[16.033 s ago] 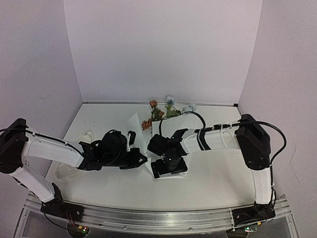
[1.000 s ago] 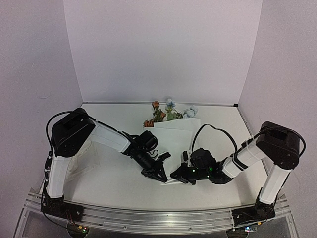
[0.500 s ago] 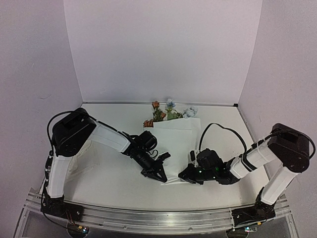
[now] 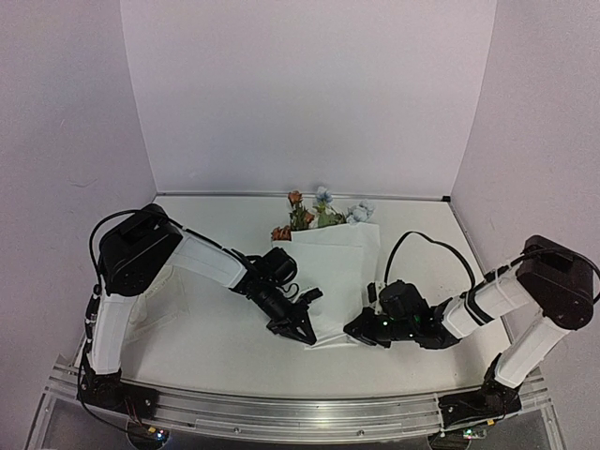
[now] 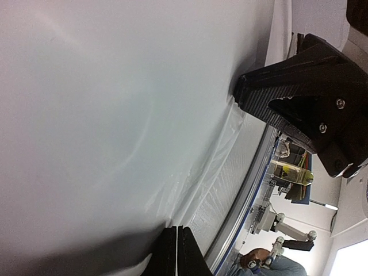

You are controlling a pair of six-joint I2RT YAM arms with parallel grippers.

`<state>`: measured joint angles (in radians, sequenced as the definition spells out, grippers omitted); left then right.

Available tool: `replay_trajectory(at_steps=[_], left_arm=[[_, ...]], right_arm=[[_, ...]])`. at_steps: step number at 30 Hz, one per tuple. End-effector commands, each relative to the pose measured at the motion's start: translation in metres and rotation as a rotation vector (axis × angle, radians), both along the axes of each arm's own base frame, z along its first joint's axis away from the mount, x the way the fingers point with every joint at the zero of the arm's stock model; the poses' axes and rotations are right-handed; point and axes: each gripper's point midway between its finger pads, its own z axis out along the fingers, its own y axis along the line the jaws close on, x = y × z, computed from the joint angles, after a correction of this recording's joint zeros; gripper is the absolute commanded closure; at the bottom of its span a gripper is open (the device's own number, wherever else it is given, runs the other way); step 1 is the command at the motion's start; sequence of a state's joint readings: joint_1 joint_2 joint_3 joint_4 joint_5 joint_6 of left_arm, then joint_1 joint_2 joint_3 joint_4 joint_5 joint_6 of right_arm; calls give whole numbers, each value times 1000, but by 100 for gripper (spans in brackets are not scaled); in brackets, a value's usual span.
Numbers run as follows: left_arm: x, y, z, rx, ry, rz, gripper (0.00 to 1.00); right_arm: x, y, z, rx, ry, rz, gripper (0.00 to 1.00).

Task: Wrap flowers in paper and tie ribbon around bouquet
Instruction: Press the fold line on the folded bouquet.

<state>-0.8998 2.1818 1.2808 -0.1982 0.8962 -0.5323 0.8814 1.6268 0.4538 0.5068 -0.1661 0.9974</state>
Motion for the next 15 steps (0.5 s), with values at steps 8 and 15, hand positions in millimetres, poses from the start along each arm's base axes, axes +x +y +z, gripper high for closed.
replay_trajectory(at_steps=[8, 15], left_arm=[[6, 34, -51, 199, 17, 87, 96], [11, 33, -49, 195, 7, 98, 97]], right_arm=[[-10, -54, -41, -199, 48, -96, 100], [-15, -53, -45, -202, 61, -59, 98]])
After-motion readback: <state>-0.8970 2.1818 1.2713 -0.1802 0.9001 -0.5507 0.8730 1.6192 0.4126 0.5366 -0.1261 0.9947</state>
